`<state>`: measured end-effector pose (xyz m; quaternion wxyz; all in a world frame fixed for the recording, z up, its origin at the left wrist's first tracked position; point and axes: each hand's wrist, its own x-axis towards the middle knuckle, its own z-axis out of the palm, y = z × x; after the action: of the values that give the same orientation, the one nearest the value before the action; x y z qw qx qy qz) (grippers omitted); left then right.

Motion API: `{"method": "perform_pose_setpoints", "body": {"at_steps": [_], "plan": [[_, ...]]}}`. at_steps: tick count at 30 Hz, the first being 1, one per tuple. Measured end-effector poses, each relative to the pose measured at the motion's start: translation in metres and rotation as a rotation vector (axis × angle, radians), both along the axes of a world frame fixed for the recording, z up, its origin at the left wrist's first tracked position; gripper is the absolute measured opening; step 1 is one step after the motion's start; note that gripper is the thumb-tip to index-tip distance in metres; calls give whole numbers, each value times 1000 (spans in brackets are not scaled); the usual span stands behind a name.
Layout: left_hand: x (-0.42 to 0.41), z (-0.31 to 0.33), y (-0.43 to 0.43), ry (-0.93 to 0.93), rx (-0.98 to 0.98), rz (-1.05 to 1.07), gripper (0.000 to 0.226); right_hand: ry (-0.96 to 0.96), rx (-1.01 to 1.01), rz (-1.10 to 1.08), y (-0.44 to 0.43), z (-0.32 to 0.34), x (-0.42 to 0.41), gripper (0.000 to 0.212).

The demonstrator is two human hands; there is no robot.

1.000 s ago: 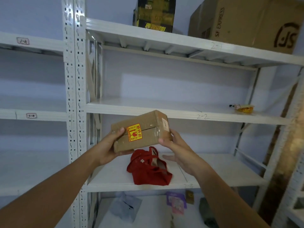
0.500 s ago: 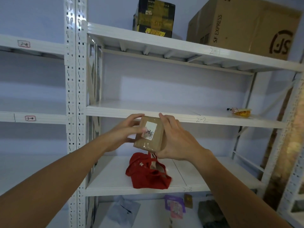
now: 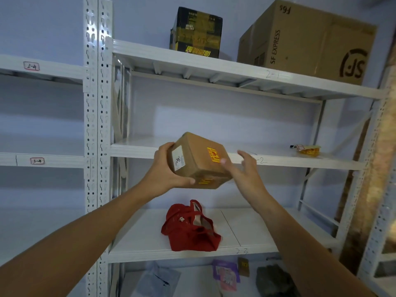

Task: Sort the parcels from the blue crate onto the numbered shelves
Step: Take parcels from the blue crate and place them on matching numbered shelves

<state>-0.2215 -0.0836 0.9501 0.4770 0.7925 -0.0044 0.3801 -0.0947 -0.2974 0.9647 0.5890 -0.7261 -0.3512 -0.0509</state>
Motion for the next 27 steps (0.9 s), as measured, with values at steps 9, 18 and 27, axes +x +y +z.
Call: {"method": "perform_pose_setpoints", "body": {"at_steps": [9, 18, 27], "plan": [[-17, 3, 11, 72, -436, -399, 130, 788, 146, 443, -25, -10, 18, 70], [-31, 1, 23, 269, -619, -678, 95, 448, 278, 537, -33, -10, 19, 79], [-21, -4, 15, 251, -648, -408, 60, 244, 25, 405, -32, -23, 14, 101]]}}
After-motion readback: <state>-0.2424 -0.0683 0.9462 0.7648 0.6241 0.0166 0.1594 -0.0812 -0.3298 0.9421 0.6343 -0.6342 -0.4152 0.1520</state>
